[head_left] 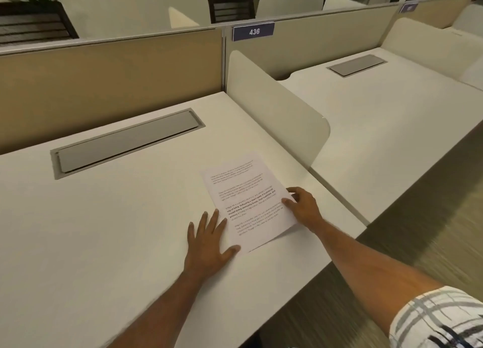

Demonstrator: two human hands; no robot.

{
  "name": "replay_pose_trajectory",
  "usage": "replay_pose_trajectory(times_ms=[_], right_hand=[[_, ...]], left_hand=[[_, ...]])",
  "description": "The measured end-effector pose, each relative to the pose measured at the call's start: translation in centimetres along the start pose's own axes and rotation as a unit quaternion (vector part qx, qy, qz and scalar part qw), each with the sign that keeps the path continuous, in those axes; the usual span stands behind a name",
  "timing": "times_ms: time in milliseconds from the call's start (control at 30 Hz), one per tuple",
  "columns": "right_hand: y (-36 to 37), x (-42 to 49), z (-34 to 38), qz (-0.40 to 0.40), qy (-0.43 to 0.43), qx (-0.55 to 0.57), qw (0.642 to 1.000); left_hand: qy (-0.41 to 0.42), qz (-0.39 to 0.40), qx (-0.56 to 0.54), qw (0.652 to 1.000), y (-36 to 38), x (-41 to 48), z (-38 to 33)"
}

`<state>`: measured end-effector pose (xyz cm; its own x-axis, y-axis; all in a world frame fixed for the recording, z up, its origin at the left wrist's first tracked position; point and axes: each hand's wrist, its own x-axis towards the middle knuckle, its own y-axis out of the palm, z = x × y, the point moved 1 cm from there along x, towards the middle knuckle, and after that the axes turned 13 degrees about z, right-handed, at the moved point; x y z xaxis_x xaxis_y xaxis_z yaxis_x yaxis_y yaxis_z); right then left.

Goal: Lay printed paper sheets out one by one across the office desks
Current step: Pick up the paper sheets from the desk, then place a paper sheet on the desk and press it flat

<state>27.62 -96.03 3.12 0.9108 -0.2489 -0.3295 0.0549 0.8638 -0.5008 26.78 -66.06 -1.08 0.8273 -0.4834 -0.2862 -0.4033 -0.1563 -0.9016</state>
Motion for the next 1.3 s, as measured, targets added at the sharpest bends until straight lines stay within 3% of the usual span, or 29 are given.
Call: replay_pose_trajectory(times_ms=[100,233,433,533,700,1000,1300], right_hand=[[-0.3,1.5,-1.1,0.001,-0.078,-0.190,0.979],[-0.2,2.3,-2.8,0.054,-0.120,-0.298,0.945],[-0.2,2.4,-4.0,0.053,-0.152,-0.320,0.934],[0.1,2.4,-3.4,0.005,-0.162,-0.317,0.935],[2.8,2.5,0.0,-0.005,-0.219,-0.307,0.926],[15.6,-1.6,6.9,0.090,-0.274,-0.338,0.896],[31.5,-12.8,12.1,0.169,-0.301,-0.382,0.857]], left_hand=[[-0.017,0.005,0.005,1.000,0.3,1.1,-1.4],[-0.037,0.016,0.007,0.999,0.2,1.5,-2.1],[-0.045,0.018,0.009,0.999,-0.2,1.1,-2.8],[-0.046,0.032,0.024,0.998,-1.1,1.0,-3.0],[-0.077,-0.008,0.026,0.997,-3.3,-0.8,-1.2],[-0.201,-0.035,0.065,0.977,-5.5,-12.1,9.1],[-0.279,-0.049,0.035,0.958,-4.7,-27.9,19.8]])
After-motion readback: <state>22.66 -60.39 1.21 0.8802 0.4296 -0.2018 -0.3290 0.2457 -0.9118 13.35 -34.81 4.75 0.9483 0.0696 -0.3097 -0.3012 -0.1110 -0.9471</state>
